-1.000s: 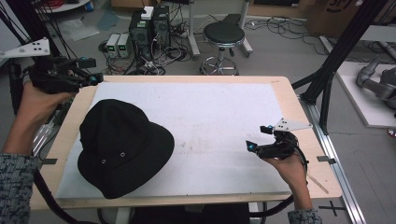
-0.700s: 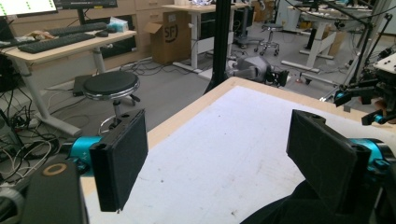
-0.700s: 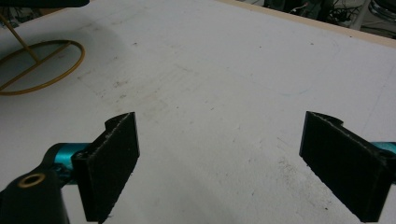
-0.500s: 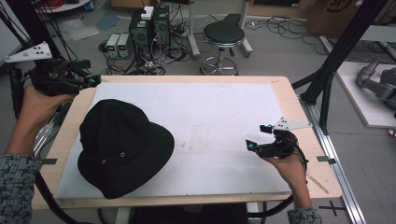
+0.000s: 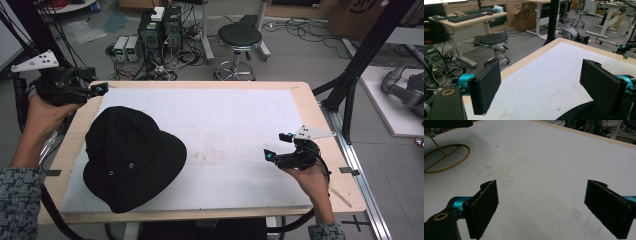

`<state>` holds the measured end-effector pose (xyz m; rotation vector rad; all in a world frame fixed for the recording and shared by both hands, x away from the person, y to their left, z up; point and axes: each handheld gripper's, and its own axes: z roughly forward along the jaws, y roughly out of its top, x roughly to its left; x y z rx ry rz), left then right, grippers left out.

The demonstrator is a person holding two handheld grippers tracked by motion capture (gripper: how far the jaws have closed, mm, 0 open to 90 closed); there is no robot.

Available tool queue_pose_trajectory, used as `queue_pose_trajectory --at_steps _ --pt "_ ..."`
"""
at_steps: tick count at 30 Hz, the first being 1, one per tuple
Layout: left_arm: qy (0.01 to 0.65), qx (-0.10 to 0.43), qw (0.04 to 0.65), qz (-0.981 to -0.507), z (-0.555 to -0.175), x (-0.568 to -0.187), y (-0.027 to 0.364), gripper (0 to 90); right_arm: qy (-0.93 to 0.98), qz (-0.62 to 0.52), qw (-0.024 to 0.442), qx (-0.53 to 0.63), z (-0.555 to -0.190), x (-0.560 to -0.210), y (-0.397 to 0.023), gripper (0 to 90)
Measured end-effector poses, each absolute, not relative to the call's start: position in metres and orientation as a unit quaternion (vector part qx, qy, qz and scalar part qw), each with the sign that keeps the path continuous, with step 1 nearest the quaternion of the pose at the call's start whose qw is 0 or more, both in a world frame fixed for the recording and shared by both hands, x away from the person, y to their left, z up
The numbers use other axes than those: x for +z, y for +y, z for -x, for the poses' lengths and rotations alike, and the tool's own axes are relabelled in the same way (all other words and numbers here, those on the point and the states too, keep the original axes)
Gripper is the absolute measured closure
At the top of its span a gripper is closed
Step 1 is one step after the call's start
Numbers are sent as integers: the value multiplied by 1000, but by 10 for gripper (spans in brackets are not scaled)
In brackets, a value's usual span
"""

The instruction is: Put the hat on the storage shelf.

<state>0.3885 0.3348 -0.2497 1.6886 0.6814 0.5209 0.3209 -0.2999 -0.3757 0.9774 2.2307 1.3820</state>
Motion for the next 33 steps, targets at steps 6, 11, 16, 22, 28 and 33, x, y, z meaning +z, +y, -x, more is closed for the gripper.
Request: queue_pose_trajectory --at_steps 6,11,16,22,28,33 --pt "300 223 583 -722 -388 -258 337 177 786 -343 166 486 -322 -375 -297 117" --pt "303 227 585 -717 -386 -262 339 177 786 -340 166 489 -324 -374 -296 118" --pt "307 228 584 -716 -384 -266 339 177 786 -336 167 492 -326 -374 -295 117" --pt "310 230 586 -712 -381 -270 342 177 786 -336 165 493 -329 -373 -293 117" --pt "312 230 588 -710 -379 -274 345 177 787 -332 161 495 -333 -373 -290 117" --pt "319 230 585 -709 -377 -280 346 177 787 -329 161 496 -336 -373 -288 117"
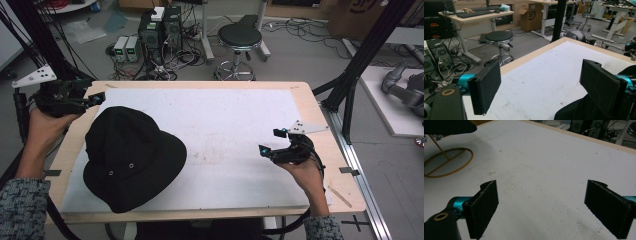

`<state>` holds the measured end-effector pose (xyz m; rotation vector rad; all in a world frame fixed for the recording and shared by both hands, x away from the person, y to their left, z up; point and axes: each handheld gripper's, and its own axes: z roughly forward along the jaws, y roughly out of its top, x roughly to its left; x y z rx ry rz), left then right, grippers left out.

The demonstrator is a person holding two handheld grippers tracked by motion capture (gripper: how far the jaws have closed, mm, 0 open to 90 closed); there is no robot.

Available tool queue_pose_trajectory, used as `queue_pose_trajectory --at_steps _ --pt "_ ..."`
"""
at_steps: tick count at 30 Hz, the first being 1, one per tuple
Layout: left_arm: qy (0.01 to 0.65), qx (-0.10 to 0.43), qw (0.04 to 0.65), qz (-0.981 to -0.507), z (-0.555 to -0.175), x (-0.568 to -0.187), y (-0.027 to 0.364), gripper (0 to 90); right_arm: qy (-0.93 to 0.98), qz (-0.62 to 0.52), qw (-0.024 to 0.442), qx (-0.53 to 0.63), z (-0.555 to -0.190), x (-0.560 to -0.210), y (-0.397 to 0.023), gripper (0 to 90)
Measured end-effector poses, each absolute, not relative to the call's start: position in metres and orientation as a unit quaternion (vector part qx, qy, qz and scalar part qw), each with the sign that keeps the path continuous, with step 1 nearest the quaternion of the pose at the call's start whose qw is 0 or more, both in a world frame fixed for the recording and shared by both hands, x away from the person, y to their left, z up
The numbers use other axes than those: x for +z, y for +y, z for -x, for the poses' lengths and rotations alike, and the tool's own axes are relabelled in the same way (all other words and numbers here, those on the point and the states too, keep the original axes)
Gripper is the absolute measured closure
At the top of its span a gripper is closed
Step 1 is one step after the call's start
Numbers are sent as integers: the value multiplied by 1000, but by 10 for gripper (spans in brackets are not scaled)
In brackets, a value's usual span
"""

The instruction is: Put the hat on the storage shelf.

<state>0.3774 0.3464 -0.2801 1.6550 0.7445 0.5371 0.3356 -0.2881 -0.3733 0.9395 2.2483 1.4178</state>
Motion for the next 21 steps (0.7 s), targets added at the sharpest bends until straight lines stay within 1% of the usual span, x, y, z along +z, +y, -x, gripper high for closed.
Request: queue_pose_trajectory --at_steps 12,21 --pt "321 239 582 -708 -372 -278 347 177 784 -329 157 502 -342 -374 -287 117" --pt "325 235 583 -707 -373 -283 348 177 785 -327 156 501 -343 -374 -286 117"
